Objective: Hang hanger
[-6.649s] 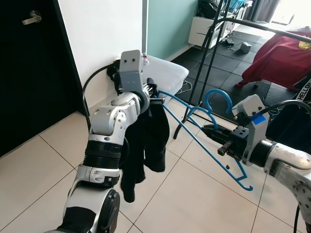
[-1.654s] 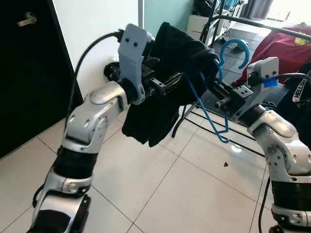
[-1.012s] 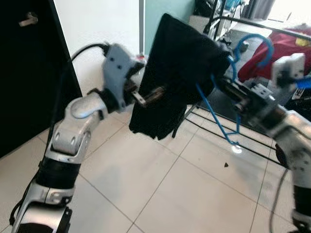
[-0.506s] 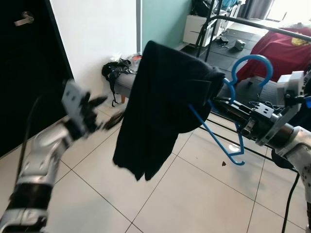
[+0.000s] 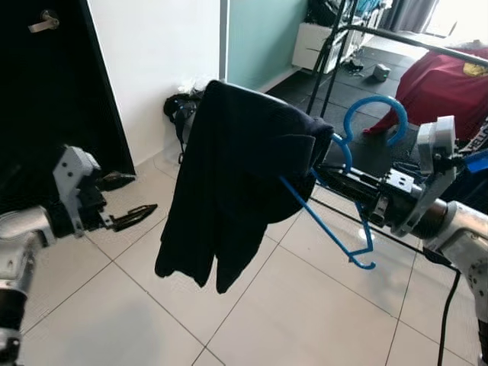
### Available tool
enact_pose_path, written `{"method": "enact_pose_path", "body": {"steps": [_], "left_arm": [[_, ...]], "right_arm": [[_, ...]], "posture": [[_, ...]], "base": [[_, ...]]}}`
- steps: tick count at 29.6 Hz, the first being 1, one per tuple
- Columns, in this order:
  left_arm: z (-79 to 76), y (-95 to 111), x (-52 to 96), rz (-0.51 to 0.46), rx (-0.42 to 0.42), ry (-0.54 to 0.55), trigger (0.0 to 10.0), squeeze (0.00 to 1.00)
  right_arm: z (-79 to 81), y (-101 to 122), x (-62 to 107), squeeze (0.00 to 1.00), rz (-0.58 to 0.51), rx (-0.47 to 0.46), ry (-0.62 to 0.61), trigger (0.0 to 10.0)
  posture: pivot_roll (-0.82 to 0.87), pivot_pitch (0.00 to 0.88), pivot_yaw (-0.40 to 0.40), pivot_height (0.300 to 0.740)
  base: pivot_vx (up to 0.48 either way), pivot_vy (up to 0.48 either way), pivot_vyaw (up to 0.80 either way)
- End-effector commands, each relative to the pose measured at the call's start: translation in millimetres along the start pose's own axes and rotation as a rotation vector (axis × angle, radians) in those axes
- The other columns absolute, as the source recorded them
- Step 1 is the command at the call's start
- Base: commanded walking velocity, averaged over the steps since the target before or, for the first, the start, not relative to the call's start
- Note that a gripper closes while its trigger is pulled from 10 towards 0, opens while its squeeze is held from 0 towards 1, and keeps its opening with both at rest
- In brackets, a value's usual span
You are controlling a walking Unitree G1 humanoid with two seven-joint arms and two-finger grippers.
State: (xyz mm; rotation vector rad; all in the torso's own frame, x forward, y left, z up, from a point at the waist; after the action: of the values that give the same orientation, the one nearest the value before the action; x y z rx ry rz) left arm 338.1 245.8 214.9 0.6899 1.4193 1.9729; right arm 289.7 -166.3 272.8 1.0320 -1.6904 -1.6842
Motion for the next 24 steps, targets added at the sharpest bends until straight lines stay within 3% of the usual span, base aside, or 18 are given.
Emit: {"method": "enact_pose_path", "body": {"steps": [1,3,6,9,11,18,24], "left_arm": [[2.9,8.4,5.0,0.008,-0.032,-0.021,10.0,0.0],[-17.1,30.3,-3.1,-0.086,0.001,-0.119,10.0,0.0],[-30.0,42.8,-8.6,-0.16,0.051,-0.163,10.0,0.0],[-64.7,71.7,-18.5,-0.318,0.156,-0.293,10.0,0.0],[-78.6,81.6,-23.7,-0.37,0.173,-0.341,10.0,0.0],[-83.4,84.5,-29.7,-0.392,0.149,-0.335,10.0,0.0],[-91.0,105.3,-26.8,-0.434,0.12,-0.334,10.0,0.0]], "right_arm": [[9.7,11.3,-4.6,0.0,-0.035,0.028,0.055,10.0],[16.0,12.8,-7.3,0.0,-0.034,0.025,0.1,10.0],[20.2,14.8,-8.1,0.0,-0.034,0.023,0.132,10.0],[29.2,19.5,-10.7,0.0,-0.031,0.021,0.211,10.0],[30.9,21.8,-12.8,0.0,-0.031,0.027,0.24,10.0],[30.6,26.6,-16.0,0.0,-0.041,0.033,0.261,10.0],[17.5,36.8,-19.1,0.0,-0.072,0.044,0.245,10.0]], "posture": [[0.0,0.109,-0.054,0.74],[0.0,0.107,-0.054,0.74],[0.0,0.107,-0.054,0.74],[0.0,0.099,-0.055,0.74],[0.0,0.095,-0.055,0.74],[0.0,0.089,-0.052,0.74],[0.0,0.082,-0.05,0.74]], "base": [[0.0,0.0,0.0],[0.0,0.0,0.0],[0.0,0.0,0.0],[0.0,0.0,0.0],[0.0,0.0,0.0],[0.0,0.0,0.0],[0.0,0.0,0.0]]}}
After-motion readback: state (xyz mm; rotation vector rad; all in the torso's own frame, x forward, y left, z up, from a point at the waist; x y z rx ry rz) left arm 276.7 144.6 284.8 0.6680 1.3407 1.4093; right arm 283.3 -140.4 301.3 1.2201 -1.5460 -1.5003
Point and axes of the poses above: a point about 5 cm out from each wrist's last joint towards the gripper, its own x axis pointing back from the gripper into the wrist, its own y axis along the axis of the wrist's last joint, z = x × y, the point moved 4 cm from there along -x, pointing out of the wrist towards the gripper, and after that the axes turned 2 degrees about x, right-handed, at the moved point
